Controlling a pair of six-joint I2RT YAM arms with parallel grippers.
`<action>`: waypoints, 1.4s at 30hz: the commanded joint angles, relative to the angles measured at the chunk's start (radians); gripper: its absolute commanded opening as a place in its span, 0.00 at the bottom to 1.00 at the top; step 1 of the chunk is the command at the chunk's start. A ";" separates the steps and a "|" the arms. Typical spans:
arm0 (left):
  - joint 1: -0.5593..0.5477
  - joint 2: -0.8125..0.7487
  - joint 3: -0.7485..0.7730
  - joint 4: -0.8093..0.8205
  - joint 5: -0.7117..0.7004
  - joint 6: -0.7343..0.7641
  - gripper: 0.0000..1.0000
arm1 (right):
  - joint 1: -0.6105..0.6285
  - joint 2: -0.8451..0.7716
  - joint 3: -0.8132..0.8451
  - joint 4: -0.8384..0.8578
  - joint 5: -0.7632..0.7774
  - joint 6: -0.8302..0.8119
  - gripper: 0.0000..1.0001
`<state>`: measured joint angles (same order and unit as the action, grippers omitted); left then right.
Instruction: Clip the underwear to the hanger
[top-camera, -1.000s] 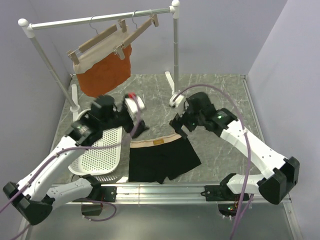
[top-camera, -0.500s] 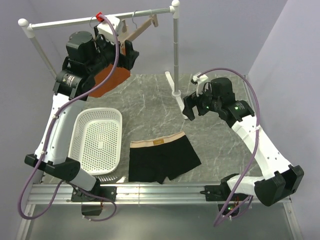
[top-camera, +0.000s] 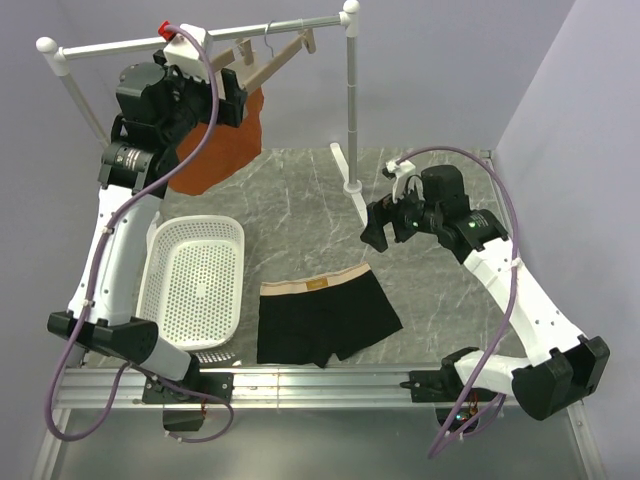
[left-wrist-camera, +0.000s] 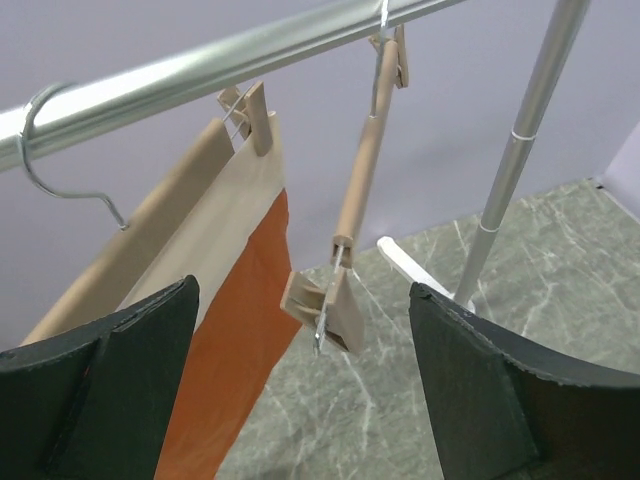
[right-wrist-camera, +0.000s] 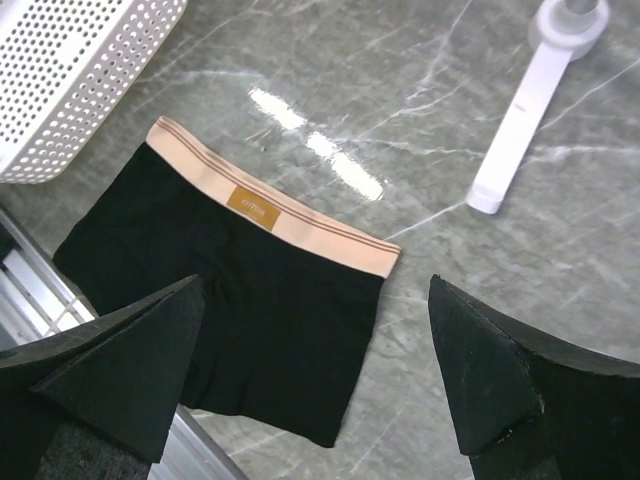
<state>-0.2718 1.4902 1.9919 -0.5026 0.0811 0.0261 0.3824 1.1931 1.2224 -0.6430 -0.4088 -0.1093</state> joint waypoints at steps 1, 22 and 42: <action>0.032 0.033 0.002 0.038 0.052 -0.071 0.92 | -0.004 -0.038 -0.018 0.029 -0.035 0.026 1.00; 0.068 0.120 -0.034 0.173 0.301 -0.206 0.52 | -0.005 -0.052 -0.057 0.031 -0.039 0.014 0.99; 0.097 0.028 -0.096 0.366 0.370 -0.218 0.00 | -0.005 -0.044 -0.075 0.039 -0.059 0.017 0.99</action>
<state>-0.1780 1.5894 1.8980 -0.2745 0.3958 -0.1818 0.3824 1.1725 1.1534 -0.6399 -0.4545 -0.0971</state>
